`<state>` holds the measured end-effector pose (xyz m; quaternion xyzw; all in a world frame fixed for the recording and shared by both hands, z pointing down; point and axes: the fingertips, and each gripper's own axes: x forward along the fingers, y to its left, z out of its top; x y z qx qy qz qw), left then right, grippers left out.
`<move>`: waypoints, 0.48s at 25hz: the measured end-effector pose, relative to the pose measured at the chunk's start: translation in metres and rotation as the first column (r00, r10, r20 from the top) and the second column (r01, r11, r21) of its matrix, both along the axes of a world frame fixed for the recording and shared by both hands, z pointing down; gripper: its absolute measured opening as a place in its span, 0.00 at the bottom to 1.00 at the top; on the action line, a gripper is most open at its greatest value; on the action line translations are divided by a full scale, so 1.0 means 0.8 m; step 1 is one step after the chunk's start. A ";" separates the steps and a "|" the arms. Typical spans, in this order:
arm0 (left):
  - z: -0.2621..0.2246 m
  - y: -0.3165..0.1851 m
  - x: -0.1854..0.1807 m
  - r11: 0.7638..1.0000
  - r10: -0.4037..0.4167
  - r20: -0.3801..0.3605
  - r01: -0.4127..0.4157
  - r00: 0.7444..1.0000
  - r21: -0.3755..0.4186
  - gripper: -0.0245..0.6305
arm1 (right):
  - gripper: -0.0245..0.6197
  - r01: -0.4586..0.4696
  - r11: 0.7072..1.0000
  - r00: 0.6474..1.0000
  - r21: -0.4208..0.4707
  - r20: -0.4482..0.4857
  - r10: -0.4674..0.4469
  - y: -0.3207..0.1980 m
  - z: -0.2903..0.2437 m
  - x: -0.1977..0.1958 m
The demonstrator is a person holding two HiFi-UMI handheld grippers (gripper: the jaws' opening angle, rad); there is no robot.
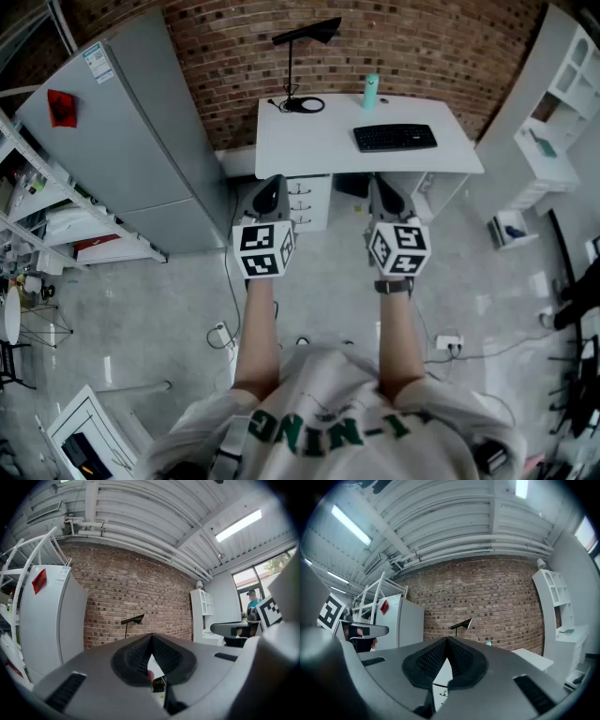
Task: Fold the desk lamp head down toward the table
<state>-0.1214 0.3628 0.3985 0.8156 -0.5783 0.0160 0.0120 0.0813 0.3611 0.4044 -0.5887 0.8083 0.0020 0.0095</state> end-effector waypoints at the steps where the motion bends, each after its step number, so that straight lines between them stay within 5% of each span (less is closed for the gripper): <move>1: 0.002 0.000 -0.003 1.000 0.003 0.002 -0.003 1.000 -0.004 0.04 | 0.04 -0.002 1.000 1.000 -0.004 0.001 0.002 0.000 0.002 -0.003; 12: 0.042 -0.001 -0.057 0.999 -0.004 -0.041 0.002 0.999 -0.052 0.04 | 0.04 0.014 0.997 1.000 -0.071 -0.007 -0.014 -0.002 0.047 -0.063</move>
